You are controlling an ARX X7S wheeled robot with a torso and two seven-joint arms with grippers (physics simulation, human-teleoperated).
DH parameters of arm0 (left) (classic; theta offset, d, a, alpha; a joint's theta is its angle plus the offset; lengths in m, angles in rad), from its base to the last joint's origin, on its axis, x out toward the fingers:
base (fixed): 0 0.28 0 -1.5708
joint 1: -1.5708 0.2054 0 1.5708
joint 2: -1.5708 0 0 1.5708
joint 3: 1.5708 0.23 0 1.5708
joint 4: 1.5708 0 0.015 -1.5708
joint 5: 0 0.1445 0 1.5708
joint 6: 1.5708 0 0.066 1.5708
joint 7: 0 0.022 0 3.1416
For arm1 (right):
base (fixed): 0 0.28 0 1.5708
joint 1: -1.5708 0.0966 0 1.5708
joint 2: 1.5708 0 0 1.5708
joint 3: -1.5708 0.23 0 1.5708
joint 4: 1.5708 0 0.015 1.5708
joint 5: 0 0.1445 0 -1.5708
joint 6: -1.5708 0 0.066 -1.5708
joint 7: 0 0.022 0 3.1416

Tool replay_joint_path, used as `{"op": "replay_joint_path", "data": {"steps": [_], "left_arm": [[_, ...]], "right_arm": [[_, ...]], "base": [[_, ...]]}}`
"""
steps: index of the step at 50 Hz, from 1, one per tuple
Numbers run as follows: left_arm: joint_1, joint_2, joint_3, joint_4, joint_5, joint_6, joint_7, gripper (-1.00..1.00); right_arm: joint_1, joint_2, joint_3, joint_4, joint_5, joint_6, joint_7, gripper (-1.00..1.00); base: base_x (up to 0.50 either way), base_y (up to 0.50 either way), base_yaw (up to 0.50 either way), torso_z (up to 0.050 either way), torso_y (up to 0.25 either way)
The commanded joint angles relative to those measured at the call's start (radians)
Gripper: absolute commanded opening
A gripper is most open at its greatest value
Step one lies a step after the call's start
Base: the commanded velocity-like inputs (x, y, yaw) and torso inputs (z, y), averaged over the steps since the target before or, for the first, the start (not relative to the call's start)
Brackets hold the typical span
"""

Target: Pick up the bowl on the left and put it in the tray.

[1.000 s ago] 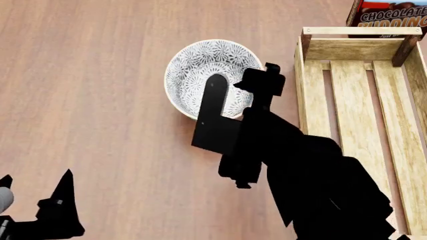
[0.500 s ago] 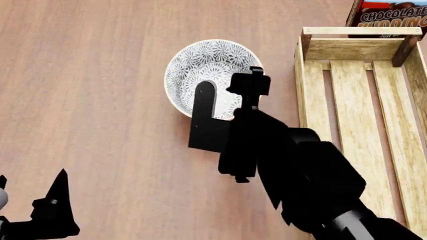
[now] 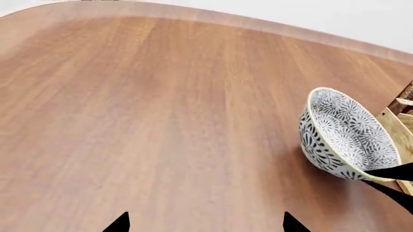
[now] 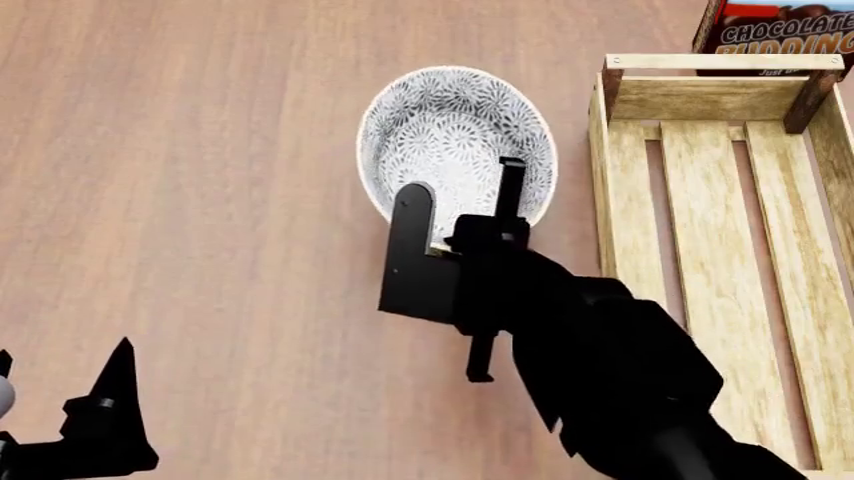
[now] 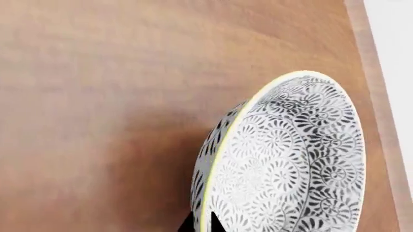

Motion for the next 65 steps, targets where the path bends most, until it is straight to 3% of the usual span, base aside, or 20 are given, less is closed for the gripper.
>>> {"op": "replay_joint_path", "data": {"steps": [1, 14, 27, 42, 65], "left_arm": [[-0.002, -0.006, 0.001, 0.013, -0.009, -0.004, -0.008, 1.0], [-0.003, -0.012, -0.002, 0.037, -0.031, -0.017, -0.018, 1.0], [0.002, -0.016, 0.007, 0.046, -0.038, -0.016, -0.018, 1.0], [-0.001, -0.02, 0.016, 0.039, -0.04, -0.013, -0.021, 1.0], [-0.006, -0.026, 0.032, 0.049, -0.045, -0.016, -0.035, 1.0]], "right_arm": [[0.0, 0.178, 0.021, -0.458, 0.005, 0.256, -0.052, -1.0], [0.028, 0.392, 0.069, -0.938, 0.012, 0.54, -0.141, -1.0], [0.043, 0.542, 0.127, -1.159, 0.031, 0.697, -0.177, -1.0], [-0.057, 0.664, 0.179, -1.193, 0.077, 0.76, -0.127, -1.0], [-0.192, 0.694, 0.176, -1.065, 0.096, 0.709, -0.036, -1.0]], "base": [[0.0, 0.0, 0.0, 0.0, 0.0], [0.0, 0.0, 0.0, 0.0, 0.0], [0.0, 0.0, 0.0, 0.0, 0.0], [0.0, 0.0, 0.0, 0.0, 0.0], [0.0, 0.0, 0.0, 0.0, 0.0]]}}
